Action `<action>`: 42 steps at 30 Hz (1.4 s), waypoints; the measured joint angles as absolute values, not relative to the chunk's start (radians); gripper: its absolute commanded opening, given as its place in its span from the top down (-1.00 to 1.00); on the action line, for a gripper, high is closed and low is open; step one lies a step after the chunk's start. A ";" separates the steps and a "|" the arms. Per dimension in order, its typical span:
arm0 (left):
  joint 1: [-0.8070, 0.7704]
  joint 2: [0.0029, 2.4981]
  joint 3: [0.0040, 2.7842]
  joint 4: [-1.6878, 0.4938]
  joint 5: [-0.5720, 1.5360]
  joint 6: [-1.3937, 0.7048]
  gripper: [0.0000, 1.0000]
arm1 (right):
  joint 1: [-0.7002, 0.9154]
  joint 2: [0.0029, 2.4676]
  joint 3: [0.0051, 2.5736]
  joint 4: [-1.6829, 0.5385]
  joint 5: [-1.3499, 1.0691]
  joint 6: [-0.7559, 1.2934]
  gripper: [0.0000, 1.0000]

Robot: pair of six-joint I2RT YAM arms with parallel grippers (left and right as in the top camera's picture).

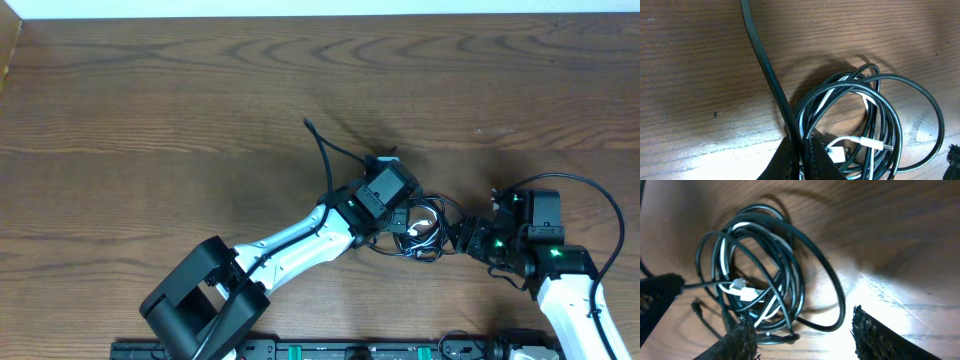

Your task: Untangle cables

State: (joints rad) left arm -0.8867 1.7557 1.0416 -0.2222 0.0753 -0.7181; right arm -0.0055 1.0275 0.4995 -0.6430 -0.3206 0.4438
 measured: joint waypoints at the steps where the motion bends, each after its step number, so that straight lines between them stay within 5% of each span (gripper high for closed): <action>1: -0.887 1.757 1.042 -0.222 0.075 -0.721 0.85 | -0.006 1.028 0.500 -0.643 -0.315 0.448 -0.18; 17: -0.887 1.779 1.042 -0.216 0.076 -0.736 0.85 | -0.006 1.064 0.500 -0.725 -0.273 0.520 -0.02; 42: -0.887 1.779 1.042 -0.216 0.076 -0.736 0.85 | -0.006 1.294 0.498 -0.586 -0.422 0.467 0.78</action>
State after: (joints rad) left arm -0.8867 1.7786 1.0416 -0.2161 0.0757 -0.7364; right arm -0.0055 1.2942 0.4980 -0.5858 -0.4217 0.4671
